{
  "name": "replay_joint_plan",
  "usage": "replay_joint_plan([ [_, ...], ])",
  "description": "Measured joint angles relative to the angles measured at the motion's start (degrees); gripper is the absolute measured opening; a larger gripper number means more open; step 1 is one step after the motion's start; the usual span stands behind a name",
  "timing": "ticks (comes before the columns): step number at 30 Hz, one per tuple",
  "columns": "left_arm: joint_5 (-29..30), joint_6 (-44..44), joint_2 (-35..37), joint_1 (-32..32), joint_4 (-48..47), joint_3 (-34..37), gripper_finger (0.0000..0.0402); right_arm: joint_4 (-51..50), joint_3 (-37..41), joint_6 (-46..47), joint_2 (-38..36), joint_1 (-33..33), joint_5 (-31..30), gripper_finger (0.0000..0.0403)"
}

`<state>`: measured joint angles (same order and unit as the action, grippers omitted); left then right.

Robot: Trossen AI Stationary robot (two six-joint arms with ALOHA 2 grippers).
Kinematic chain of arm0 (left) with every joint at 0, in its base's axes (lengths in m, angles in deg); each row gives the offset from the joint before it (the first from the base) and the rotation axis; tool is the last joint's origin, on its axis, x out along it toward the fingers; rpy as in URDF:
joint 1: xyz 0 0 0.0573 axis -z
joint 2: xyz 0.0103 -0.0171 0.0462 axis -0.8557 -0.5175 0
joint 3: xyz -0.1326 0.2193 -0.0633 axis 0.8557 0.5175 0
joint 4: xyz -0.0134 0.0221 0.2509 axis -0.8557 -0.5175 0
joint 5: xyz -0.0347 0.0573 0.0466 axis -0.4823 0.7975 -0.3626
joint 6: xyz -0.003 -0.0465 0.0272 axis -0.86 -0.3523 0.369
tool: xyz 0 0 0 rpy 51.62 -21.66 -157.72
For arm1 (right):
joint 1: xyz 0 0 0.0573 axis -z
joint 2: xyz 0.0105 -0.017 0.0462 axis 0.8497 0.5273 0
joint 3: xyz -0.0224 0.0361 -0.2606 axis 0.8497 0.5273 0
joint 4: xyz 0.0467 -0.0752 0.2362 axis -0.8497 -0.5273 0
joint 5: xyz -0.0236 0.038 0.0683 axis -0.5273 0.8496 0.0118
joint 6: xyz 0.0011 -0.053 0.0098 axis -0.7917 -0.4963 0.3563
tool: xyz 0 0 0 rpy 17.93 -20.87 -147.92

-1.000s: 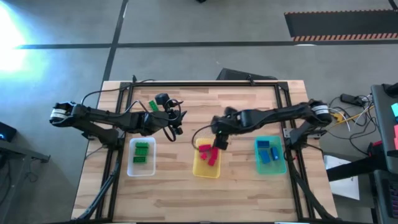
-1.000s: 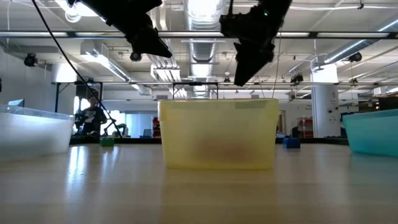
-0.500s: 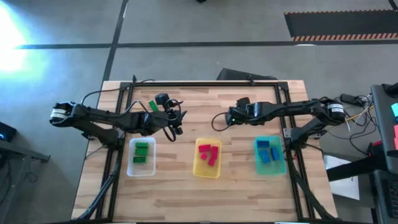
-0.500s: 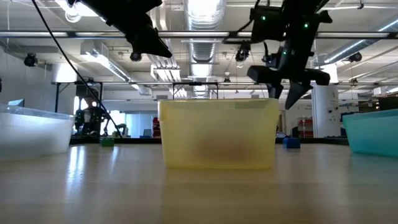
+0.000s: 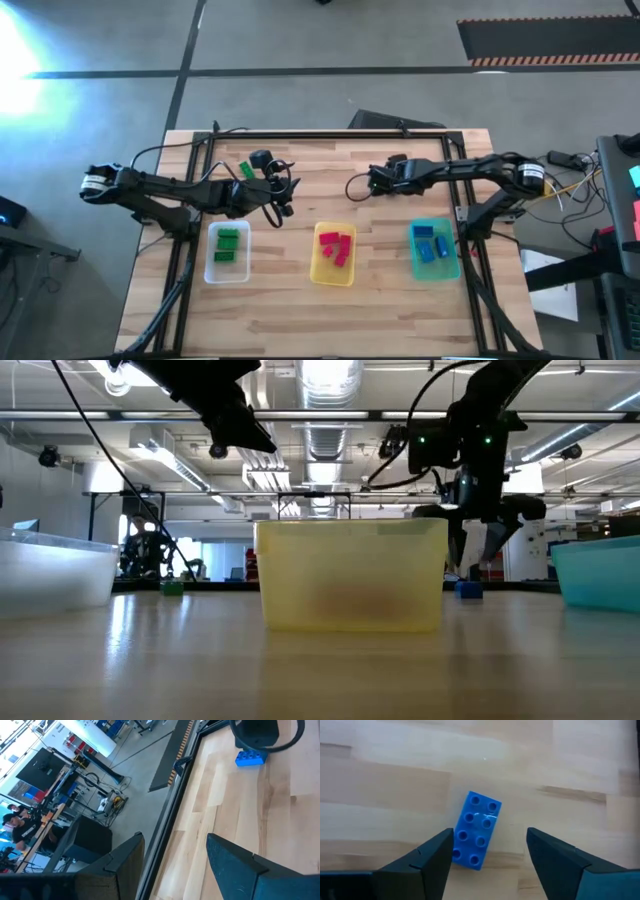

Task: Sort & place blocks by color
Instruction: Put the blue game piece into the green bin

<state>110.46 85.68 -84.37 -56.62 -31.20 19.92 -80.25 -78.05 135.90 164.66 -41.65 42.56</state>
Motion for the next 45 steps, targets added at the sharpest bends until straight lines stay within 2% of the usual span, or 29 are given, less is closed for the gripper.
replay_joint_plan([
  [8,0.0,0.0,0.0,0.0,0.0,0.0,0.0198,1.2,0.4,0.4,2.6,0.1,1.9,0.0287],
  [19,0.0,0.0,0.0,0.0,0.0,0.0,0.0198,4.1,0.5,0.4,9.4,0.1,3.1,0.0288],
  [25,0.0,0.0,0.0,0.0,0.0,0.0,0.0198,4.3,0.3,1.9,11.2,0.1,3.1,0.0256],
  [37,0.0,0.0,0.0,0.0,0.0,0.0,0.0198,5.6,0.5,3.1,9.8,0.1,4.5,0.0137],
  [45,0.0,0.0,0.0,0.0,0.0,0.0,0.0198,5.5,0.6,2.9,9.5,0.1,4.3,0.0138],
])
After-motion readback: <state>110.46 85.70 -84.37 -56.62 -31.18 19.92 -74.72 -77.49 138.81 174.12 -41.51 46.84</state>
